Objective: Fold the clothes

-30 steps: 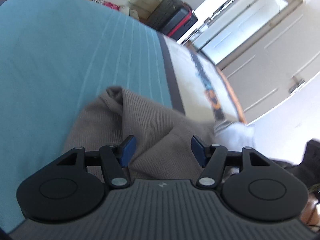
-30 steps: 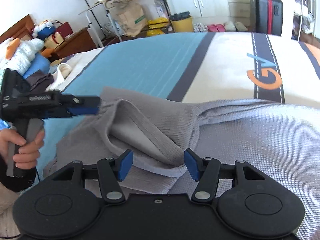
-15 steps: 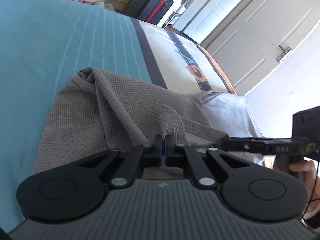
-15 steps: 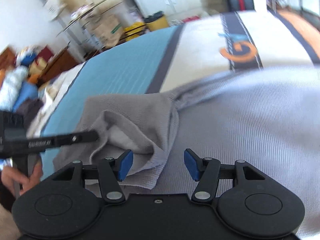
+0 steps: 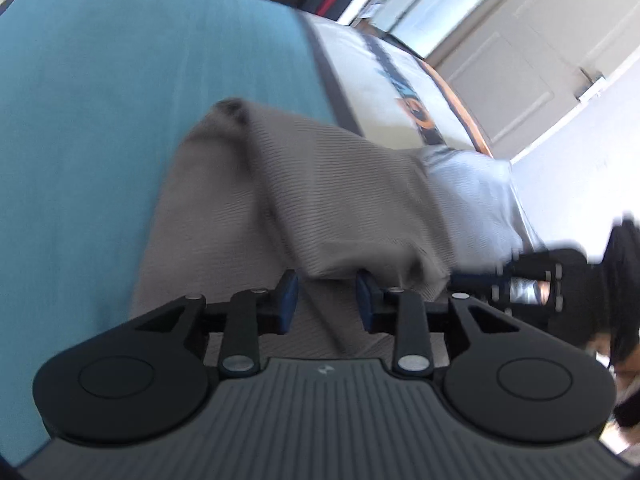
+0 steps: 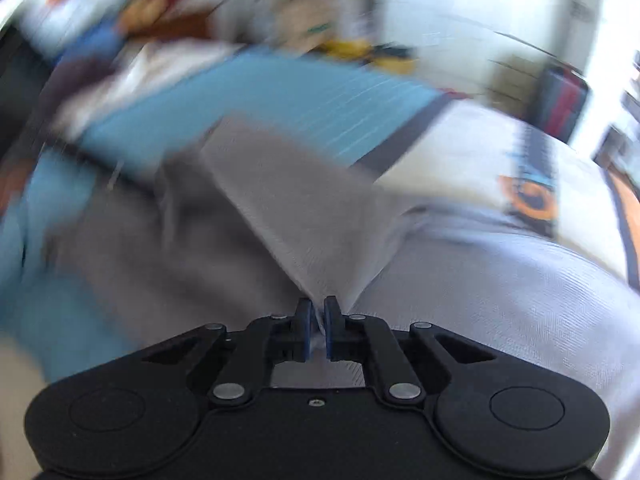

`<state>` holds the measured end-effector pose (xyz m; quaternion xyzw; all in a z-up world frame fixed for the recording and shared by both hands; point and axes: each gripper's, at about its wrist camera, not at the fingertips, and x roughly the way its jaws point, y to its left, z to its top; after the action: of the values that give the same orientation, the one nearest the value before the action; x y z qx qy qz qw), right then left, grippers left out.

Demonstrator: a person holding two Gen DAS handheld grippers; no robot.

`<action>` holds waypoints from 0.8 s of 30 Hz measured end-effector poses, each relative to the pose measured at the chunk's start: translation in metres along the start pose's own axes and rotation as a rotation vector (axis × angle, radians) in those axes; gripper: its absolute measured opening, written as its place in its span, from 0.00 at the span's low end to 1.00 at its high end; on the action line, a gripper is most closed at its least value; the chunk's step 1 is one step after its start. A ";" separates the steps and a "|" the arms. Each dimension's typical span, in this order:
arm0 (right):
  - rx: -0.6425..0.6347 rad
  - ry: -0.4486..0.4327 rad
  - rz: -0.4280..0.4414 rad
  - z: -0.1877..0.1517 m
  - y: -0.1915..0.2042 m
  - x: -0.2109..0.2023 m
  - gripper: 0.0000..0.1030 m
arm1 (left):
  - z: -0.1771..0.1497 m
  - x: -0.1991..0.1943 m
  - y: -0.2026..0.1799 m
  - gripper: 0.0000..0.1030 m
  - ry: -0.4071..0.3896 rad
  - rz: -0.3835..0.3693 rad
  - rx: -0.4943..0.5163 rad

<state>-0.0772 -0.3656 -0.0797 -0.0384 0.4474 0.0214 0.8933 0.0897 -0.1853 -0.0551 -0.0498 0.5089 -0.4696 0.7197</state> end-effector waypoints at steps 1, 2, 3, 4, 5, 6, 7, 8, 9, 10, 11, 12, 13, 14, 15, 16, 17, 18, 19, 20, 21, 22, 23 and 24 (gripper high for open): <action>-0.011 0.019 0.008 -0.005 0.002 0.000 0.08 | 0.001 -0.004 0.005 0.31 -0.010 -0.012 -0.023; 0.023 0.003 0.028 -0.005 -0.003 -0.003 0.09 | 0.003 -0.007 0.009 0.36 -0.020 -0.019 -0.042; 0.058 -0.013 0.047 -0.005 -0.008 -0.006 0.09 | 0.003 -0.009 0.011 0.40 -0.033 -0.013 -0.051; 0.092 -0.028 0.067 -0.005 -0.013 -0.009 0.11 | 0.004 -0.012 0.014 0.40 -0.046 -0.008 -0.060; 0.127 -0.044 0.087 -0.005 -0.018 -0.012 0.15 | 0.004 -0.014 0.017 0.40 -0.058 -0.002 -0.069; 0.162 -0.059 0.107 -0.006 -0.023 -0.015 0.19 | 0.004 -0.015 0.019 0.40 -0.067 -0.001 -0.079; 0.196 -0.075 0.127 -0.006 -0.028 -0.018 0.27 | 0.002 -0.013 0.023 0.40 -0.067 -0.010 -0.091; 0.231 -0.090 0.147 -0.006 -0.033 -0.021 0.33 | 0.001 -0.010 0.026 0.40 -0.068 -0.023 -0.105; 0.265 -0.106 0.166 -0.006 -0.038 -0.024 0.37 | 0.001 -0.007 0.028 0.40 -0.072 -0.044 -0.125; 0.307 -0.126 0.187 -0.006 -0.044 -0.027 0.47 | 0.000 -0.003 0.031 0.40 -0.076 -0.066 -0.145; 0.380 -0.164 0.213 -0.006 -0.056 -0.029 0.56 | 0.000 0.000 0.034 0.40 -0.081 -0.082 -0.162; 0.454 -0.202 0.239 -0.006 -0.068 -0.031 0.57 | 0.001 0.003 0.035 0.40 -0.092 -0.084 -0.173; 0.527 -0.240 0.265 -0.006 -0.080 -0.033 0.57 | 0.002 0.004 0.037 0.40 -0.103 -0.084 -0.182; 0.593 -0.268 0.286 -0.005 -0.091 -0.033 0.59 | 0.004 0.005 0.038 0.40 -0.114 -0.081 -0.183; 0.623 -0.244 0.287 -0.003 -0.099 -0.024 0.60 | 0.007 0.006 0.038 0.41 -0.127 -0.083 -0.178; 0.653 -0.220 0.288 0.000 -0.108 -0.014 0.60 | 0.010 0.008 0.039 0.43 -0.136 -0.083 -0.174; 0.683 -0.196 0.289 0.002 -0.117 -0.005 0.60 | 0.015 0.012 0.040 0.48 -0.135 -0.078 -0.174; 0.713 -0.172 0.289 0.005 -0.125 0.004 0.60 | 0.019 0.016 0.041 0.49 -0.134 -0.072 -0.173; 0.743 -0.148 0.290 0.007 -0.134 0.014 0.60 | 0.024 0.020 0.042 0.49 -0.127 -0.065 -0.171; 0.771 -0.123 0.288 0.010 -0.141 0.023 0.60 | 0.030 0.026 0.043 0.49 -0.108 -0.057 -0.167; 0.789 -0.095 0.275 0.014 -0.145 0.034 0.61 | 0.037 0.032 0.045 0.49 -0.095 -0.055 -0.161; 0.809 -0.072 0.269 0.017 -0.149 0.044 0.61 | 0.042 0.038 0.047 0.50 -0.084 -0.055 -0.159; 0.833 -0.070 0.294 0.020 -0.155 0.051 0.62 | 0.046 0.043 0.049 0.51 -0.075 -0.054 -0.167; 0.856 -0.070 0.320 0.022 -0.161 0.058 0.63 | 0.050 0.047 0.051 0.52 -0.071 -0.055 -0.173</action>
<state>-0.0131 -0.5238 -0.1053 0.4044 0.3860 -0.0261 0.8287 0.1621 -0.2115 -0.0917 -0.1425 0.5200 -0.4414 0.7172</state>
